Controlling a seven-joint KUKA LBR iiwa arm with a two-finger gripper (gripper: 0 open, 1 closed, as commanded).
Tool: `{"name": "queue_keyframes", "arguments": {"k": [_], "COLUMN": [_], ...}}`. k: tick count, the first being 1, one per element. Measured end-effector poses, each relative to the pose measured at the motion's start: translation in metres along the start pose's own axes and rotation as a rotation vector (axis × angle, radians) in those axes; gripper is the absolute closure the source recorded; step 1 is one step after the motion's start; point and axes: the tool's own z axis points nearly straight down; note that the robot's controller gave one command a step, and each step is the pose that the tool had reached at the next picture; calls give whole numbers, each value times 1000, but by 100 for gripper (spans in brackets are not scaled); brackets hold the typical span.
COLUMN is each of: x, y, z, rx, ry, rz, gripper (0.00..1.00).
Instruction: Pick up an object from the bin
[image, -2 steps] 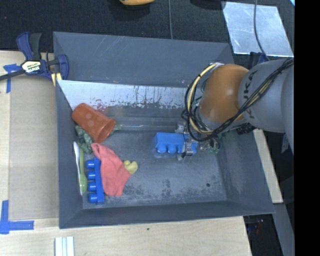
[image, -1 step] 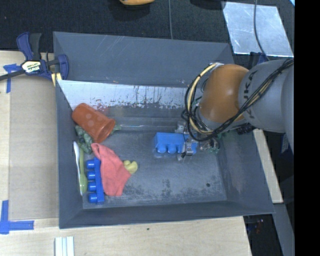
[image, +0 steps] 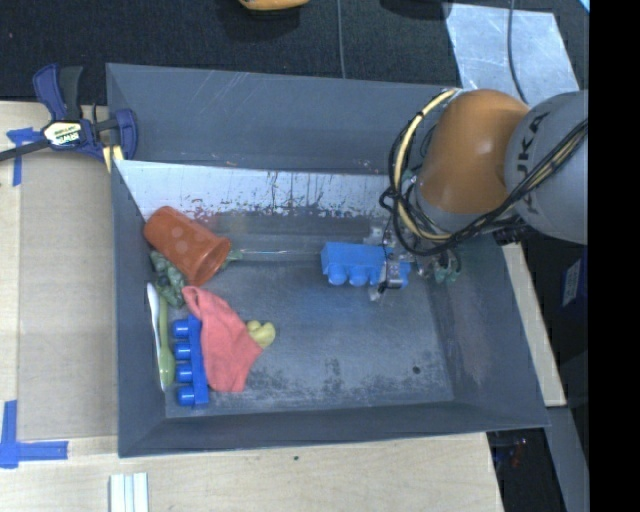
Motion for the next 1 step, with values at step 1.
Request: {"name": "queue_keyframes", "arguments": {"k": [1], "x": [-9], "y": [3], "z": [-68], "rx": [1], "ry": [3], "rz": [-17], "gripper": [100]}}
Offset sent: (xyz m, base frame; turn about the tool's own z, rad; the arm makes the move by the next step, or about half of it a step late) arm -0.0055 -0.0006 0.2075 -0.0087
